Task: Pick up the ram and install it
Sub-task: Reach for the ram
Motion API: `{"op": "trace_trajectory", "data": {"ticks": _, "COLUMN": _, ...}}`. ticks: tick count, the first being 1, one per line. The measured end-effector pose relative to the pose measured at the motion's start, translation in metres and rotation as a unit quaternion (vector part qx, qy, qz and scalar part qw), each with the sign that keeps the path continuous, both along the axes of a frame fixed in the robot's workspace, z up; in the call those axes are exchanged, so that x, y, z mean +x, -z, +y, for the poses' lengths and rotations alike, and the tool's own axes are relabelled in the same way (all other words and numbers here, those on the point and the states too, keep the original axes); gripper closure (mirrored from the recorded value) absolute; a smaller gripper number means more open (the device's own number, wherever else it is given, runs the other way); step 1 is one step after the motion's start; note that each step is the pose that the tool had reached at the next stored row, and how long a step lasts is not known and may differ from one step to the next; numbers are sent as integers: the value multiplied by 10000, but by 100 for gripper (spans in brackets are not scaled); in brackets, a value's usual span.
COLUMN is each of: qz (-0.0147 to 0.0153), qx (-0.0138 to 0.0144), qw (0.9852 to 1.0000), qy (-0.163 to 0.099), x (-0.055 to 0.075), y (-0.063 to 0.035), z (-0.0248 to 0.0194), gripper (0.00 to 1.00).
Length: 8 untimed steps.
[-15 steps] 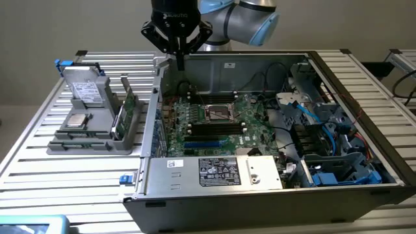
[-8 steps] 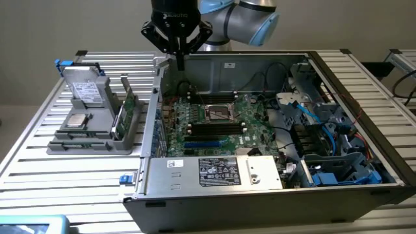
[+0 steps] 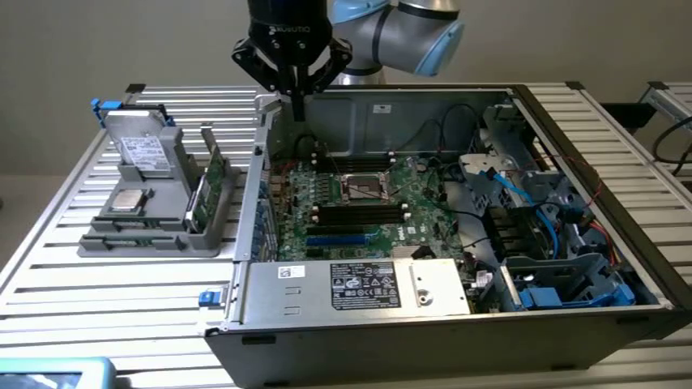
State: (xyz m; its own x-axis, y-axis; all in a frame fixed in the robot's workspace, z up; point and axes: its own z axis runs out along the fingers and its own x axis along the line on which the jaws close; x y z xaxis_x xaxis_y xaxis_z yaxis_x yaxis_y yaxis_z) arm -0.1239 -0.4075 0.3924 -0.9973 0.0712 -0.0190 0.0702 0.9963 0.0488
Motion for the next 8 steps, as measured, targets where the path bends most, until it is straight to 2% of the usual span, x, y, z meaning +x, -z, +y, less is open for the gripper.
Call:
{"op": "trace_trajectory", "data": {"ticks": 4, "qz": 0, "qx": 0, "qw": 10000, "qy": 0, "x": -129, "y": 8, "z": -60, "gripper": 89}}
{"op": "trace_trajectory", "data": {"ticks": 8, "qz": 0, "qx": 0, "qw": 10000, "qy": 0, "x": -301, "y": 19, "z": -94, "gripper": 89}}
